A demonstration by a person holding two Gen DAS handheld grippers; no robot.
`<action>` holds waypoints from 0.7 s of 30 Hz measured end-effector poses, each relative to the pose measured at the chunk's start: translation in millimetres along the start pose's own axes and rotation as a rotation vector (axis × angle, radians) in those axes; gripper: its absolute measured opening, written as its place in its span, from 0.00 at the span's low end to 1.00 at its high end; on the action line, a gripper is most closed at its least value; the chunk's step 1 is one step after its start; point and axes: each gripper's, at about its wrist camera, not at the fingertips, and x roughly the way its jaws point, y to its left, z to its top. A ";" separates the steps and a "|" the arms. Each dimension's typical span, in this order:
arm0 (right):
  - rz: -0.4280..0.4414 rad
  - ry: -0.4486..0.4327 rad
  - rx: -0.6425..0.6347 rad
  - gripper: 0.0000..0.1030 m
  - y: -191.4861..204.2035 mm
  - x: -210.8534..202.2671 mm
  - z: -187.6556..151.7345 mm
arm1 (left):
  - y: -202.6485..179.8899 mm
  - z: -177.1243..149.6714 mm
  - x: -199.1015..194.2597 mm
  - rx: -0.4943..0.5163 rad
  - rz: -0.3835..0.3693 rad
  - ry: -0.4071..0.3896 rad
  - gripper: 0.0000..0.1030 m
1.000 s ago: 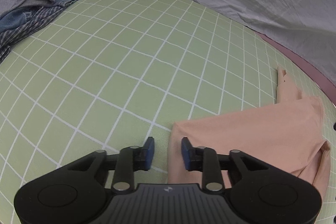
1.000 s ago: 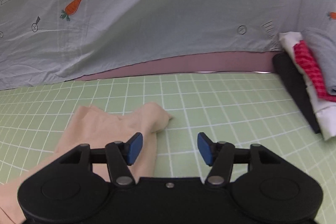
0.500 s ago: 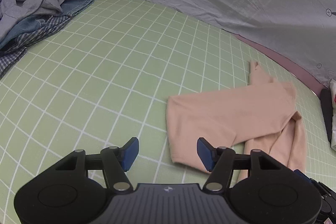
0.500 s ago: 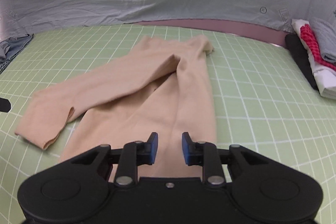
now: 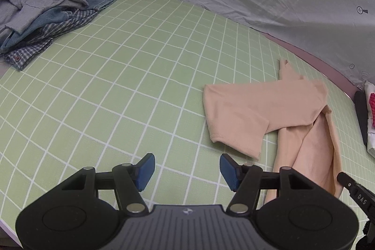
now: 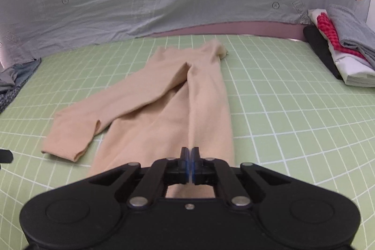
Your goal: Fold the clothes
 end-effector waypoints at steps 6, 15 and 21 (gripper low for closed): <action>0.043 0.125 -0.013 0.03 9.8 32.2 -19.7 | -5.4 -8.5 0.0 0.013 -0.002 0.019 0.61; 0.076 0.047 -0.067 0.87 25.6 28.0 -5.2 | 6.8 -4.9 2.2 -0.020 0.066 0.030 0.99; 0.113 -0.001 -0.108 1.00 54.8 42.1 8.0 | 28.2 10.3 5.0 -0.044 0.090 0.038 0.99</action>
